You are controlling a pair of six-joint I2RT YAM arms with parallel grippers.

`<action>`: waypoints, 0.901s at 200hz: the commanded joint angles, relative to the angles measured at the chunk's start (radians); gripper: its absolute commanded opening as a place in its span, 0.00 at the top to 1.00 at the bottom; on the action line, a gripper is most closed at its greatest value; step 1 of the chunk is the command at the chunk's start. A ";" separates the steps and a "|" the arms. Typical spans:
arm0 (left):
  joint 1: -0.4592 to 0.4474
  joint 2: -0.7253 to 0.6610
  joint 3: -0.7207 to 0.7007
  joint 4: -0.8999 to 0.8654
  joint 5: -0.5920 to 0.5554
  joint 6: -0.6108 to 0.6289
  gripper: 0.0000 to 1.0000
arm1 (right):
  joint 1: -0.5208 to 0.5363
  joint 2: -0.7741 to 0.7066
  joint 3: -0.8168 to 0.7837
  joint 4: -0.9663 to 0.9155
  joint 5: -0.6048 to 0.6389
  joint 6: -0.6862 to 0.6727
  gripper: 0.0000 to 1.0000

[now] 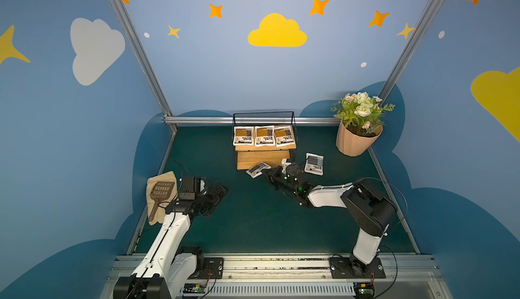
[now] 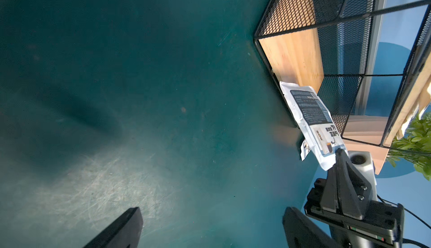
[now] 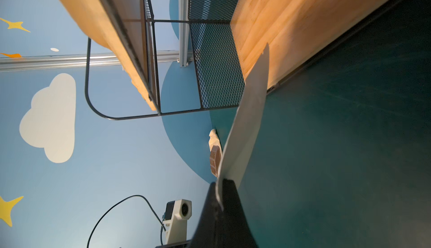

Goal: Place the bagged coffee beans on the shelf by color
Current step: Place the bagged coffee beans on the shelf.

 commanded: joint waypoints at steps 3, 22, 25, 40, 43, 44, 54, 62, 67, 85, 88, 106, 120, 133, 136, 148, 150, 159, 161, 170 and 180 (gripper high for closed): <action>0.008 0.002 0.033 0.013 0.023 0.025 0.00 | -0.001 0.022 0.043 0.090 0.045 0.002 1.00; 0.008 0.000 0.037 0.006 0.025 0.034 0.00 | -0.007 0.056 0.067 0.104 0.063 0.008 1.00; 0.008 0.000 0.038 0.004 0.026 0.036 0.00 | -0.009 0.064 0.070 0.111 0.065 0.007 1.00; 0.009 0.001 0.038 0.000 0.025 0.039 0.00 | -0.015 0.101 0.089 0.147 0.078 0.017 1.00; 0.009 0.001 0.036 0.002 0.025 0.039 0.00 | -0.017 0.107 0.093 0.152 0.080 0.017 1.00; 0.009 0.001 0.036 0.002 0.026 0.038 0.00 | -0.017 0.108 0.095 0.153 0.080 0.018 1.00; 0.009 0.005 0.034 0.008 0.026 0.038 0.00 | -0.022 0.133 0.110 0.156 0.087 0.017 1.00; 0.009 0.008 0.033 0.012 0.027 0.035 0.00 | -0.025 0.154 0.119 0.156 0.094 0.025 1.00; 0.009 0.012 0.033 0.014 0.027 0.034 0.00 | -0.025 0.167 0.124 0.159 0.100 0.026 1.00; 0.010 0.026 0.038 0.024 0.027 0.032 0.00 | -0.026 0.217 0.148 0.158 0.119 0.029 1.00; 0.011 0.028 0.040 0.024 0.027 0.032 0.00 | -0.026 0.227 0.153 0.158 0.123 0.031 1.00; 0.010 0.045 0.051 0.028 0.028 0.035 0.00 | -0.024 0.281 0.185 0.153 0.141 0.035 1.00; 0.010 0.054 0.061 0.027 0.028 0.039 0.00 | -0.022 0.316 0.206 0.152 0.151 0.049 1.00; 0.011 0.059 0.066 0.026 0.029 0.039 0.00 | -0.017 0.337 0.225 0.139 0.163 0.057 1.00; 0.011 0.061 0.067 0.026 0.029 0.038 0.00 | -0.016 0.342 0.228 0.132 0.166 0.062 1.00; 0.010 0.064 0.070 0.031 0.032 0.035 0.00 | -0.010 0.356 0.243 0.112 0.185 0.071 1.00; 0.011 0.064 0.070 0.032 0.033 0.035 0.00 | -0.009 0.359 0.247 0.109 0.187 0.072 1.00; 0.010 0.066 0.071 0.034 0.032 0.032 0.00 | -0.003 0.368 0.262 0.085 0.198 0.085 1.00; 0.010 0.066 0.071 0.034 0.031 0.031 0.00 | -0.001 0.371 0.266 0.081 0.200 0.087 1.00; 0.011 0.067 0.072 0.036 0.032 0.030 0.00 | 0.004 0.383 0.285 0.067 0.210 0.094 1.00; 0.011 0.069 0.074 0.035 0.032 0.029 0.00 | 0.009 0.394 0.307 0.041 0.222 0.111 1.00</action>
